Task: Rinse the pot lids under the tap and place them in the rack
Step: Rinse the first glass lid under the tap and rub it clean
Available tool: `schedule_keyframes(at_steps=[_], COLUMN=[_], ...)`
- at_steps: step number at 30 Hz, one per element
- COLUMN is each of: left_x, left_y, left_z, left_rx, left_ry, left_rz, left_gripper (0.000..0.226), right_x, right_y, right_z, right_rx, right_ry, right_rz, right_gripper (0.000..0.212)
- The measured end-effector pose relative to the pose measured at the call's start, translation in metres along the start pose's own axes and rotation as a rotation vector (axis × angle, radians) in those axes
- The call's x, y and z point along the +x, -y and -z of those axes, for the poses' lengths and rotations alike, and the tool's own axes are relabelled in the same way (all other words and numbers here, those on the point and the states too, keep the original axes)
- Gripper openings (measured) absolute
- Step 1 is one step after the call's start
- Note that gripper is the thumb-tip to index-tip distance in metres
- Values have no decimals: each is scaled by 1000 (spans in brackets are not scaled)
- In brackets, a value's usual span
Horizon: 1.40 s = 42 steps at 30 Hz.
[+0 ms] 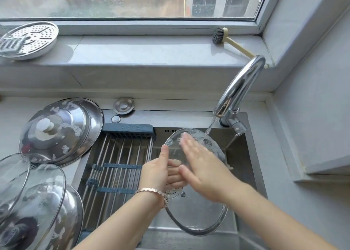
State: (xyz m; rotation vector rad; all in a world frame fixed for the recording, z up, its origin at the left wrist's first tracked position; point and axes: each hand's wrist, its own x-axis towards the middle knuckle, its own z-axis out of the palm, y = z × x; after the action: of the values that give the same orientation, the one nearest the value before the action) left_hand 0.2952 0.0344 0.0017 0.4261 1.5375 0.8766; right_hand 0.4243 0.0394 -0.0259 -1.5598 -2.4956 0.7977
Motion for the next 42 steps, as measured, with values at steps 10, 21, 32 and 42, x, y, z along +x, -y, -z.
schedule_keyframes(at_steps=[10,21,32,42], left_x=[2,-3,-4,-11], left_y=[-3,-1,2,4], left_z=[-2,3,-7,-12], left_rx=[31,3,4,55], left_ry=[-134,-80,-9,63], left_rz=[-129,-157,-194,-327], left_gripper=[52,56,50,42], right_x=[9,38,50,70], right_y=[49,49,29,-19], right_z=[-25,5,17,20], right_rx=[8,149,435,686], right_ry=[-324,-116,-43,-123], right_rz=[-157,-281,-547,-913], right_gripper=[72,61,67,85])
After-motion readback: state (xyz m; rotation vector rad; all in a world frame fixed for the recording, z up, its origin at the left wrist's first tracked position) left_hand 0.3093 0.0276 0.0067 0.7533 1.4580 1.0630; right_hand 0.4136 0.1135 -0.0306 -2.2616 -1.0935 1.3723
